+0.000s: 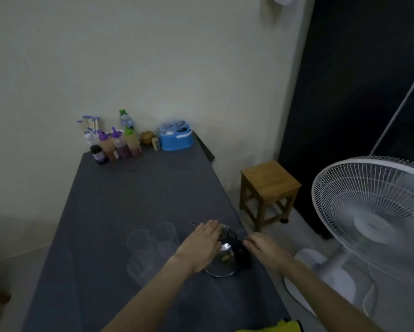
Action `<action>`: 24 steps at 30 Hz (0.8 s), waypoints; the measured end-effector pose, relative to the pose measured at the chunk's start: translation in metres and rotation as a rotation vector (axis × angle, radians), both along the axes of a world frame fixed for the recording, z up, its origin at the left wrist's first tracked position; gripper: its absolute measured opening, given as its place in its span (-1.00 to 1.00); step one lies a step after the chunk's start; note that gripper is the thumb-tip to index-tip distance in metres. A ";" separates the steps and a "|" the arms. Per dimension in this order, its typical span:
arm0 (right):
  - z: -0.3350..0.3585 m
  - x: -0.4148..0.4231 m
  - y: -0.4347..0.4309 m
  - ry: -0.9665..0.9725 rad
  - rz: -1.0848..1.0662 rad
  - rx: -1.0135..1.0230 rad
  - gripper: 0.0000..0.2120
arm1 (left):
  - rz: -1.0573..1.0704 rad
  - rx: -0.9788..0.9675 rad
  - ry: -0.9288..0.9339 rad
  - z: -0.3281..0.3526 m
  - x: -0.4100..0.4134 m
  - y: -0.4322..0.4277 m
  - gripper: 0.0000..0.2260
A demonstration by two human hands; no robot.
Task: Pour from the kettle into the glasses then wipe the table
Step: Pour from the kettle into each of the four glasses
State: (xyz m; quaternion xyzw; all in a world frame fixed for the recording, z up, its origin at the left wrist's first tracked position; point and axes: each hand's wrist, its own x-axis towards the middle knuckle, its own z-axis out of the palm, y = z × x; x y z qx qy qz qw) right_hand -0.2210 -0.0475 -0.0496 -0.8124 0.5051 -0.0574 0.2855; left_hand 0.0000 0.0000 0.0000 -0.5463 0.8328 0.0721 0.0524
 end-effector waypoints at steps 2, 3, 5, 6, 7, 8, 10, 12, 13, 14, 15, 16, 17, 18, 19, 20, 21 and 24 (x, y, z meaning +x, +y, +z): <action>-0.007 0.002 0.004 -0.026 -0.005 0.022 -0.74 | 0.002 -0.029 0.047 -0.007 -0.004 0.001 -0.52; -0.009 0.004 0.009 -0.046 -0.018 0.035 -0.71 | 0.011 -0.055 0.062 -0.014 -0.006 0.002 -0.52; -0.012 0.007 0.017 -0.142 -0.090 0.095 -0.68 | -0.011 -0.154 0.068 -0.026 -0.008 0.004 -0.51; -0.014 0.007 0.019 -0.207 -0.143 0.120 -0.68 | -0.010 -0.179 0.066 -0.030 -0.008 0.006 -0.50; -0.014 0.008 0.021 -0.267 -0.177 0.148 -0.68 | 0.002 -0.184 0.067 -0.034 -0.008 0.006 -0.49; -0.013 0.010 0.021 -0.313 -0.208 0.181 -0.68 | 0.009 -0.196 0.065 -0.036 -0.008 0.007 -0.49; -0.013 0.015 0.021 -0.382 -0.255 0.248 -0.66 | 0.029 -0.182 0.063 -0.039 -0.011 0.009 -0.49; -0.015 0.019 0.021 -0.437 -0.289 0.291 -0.65 | 0.047 -0.161 0.031 -0.041 -0.016 0.010 -0.48; -0.017 0.021 0.020 -0.477 -0.313 0.312 -0.65 | 0.057 -0.154 0.014 -0.042 -0.017 0.010 -0.48; -0.019 0.024 0.019 -0.523 -0.344 0.333 -0.65 | 0.067 -0.151 0.004 -0.043 -0.017 0.011 -0.48; -0.020 0.026 0.019 -0.579 -0.391 0.359 -0.66 | 0.079 -0.150 0.000 -0.044 -0.018 0.011 -0.47; -0.023 0.030 0.020 -0.641 -0.447 0.390 -0.67 | 0.088 -0.141 -0.003 -0.043 -0.019 0.012 -0.47; -0.025 0.033 0.022 -0.716 -0.511 0.425 -0.68 | 0.088 -0.143 -0.017 -0.042 -0.019 0.012 -0.48; -0.027 0.037 0.024 -0.781 -0.572 0.452 -0.69 | 0.082 -0.159 -0.023 -0.043 -0.019 0.012 -0.48; -0.028 0.040 0.025 -0.839 -0.624 0.468 -0.68 | 0.082 -0.163 -0.035 -0.043 -0.019 0.012 -0.48; -0.032 0.043 0.026 -0.870 -0.665 0.470 -0.68 | 0.084 -0.164 -0.046 -0.042 -0.019 0.012 -0.47; -0.036 0.044 0.026 -0.893 -0.688 0.464 -0.67 | 0.086 -0.160 -0.053 -0.042 -0.019 0.013 -0.47; -0.042 0.046 0.028 -0.881 -0.727 0.432 -0.69 | 0.065 -0.175 -0.070 -0.042 -0.019 0.013 -0.49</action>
